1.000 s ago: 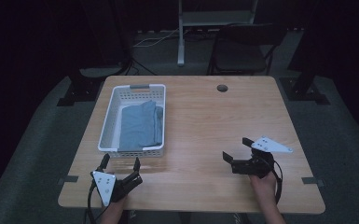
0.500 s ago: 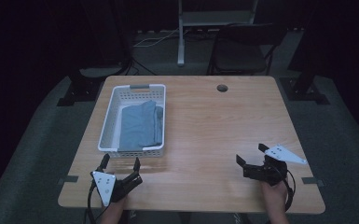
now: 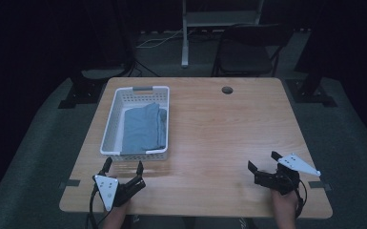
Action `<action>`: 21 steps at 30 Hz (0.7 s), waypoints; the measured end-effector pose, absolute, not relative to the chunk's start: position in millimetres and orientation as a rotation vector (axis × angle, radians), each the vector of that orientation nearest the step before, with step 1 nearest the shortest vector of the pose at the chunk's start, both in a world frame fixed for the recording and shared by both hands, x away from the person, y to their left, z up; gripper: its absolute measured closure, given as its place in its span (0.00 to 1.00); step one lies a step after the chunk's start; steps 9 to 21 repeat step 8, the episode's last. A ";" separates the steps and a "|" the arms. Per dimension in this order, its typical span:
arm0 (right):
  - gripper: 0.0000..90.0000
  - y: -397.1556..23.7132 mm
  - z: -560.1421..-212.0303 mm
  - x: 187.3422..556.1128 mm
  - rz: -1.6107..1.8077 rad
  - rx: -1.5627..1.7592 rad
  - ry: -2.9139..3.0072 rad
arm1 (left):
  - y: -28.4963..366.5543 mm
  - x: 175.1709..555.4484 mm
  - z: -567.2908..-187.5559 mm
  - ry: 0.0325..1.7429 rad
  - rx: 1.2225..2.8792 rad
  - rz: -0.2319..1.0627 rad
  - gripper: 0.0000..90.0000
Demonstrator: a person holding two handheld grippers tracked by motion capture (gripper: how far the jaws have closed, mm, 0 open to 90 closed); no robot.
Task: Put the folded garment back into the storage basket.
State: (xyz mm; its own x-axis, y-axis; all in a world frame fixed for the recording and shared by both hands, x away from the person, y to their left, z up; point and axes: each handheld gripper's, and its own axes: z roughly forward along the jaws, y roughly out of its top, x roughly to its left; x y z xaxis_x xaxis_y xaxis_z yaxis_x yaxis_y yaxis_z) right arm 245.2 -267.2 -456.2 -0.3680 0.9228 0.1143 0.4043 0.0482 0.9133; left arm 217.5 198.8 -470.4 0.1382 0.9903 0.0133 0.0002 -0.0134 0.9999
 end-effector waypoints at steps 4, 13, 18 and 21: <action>0.04 -267.9 -456.6 245.6 1.311 1.329 1.813 | 199.0 217.3 -470.5 1.099 1.283 1.116 0.04; 0.04 -267.5 -456.8 246.1 1.315 1.323 1.817 | 198.9 217.5 -470.4 1.100 1.283 1.114 0.04; 0.04 -267.5 -456.8 246.1 1.315 1.323 1.817 | 198.9 217.5 -470.4 1.100 1.283 1.114 0.04; 0.04 -267.5 -456.8 246.1 1.315 1.323 1.817 | 198.9 217.5 -470.4 1.100 1.283 1.114 0.04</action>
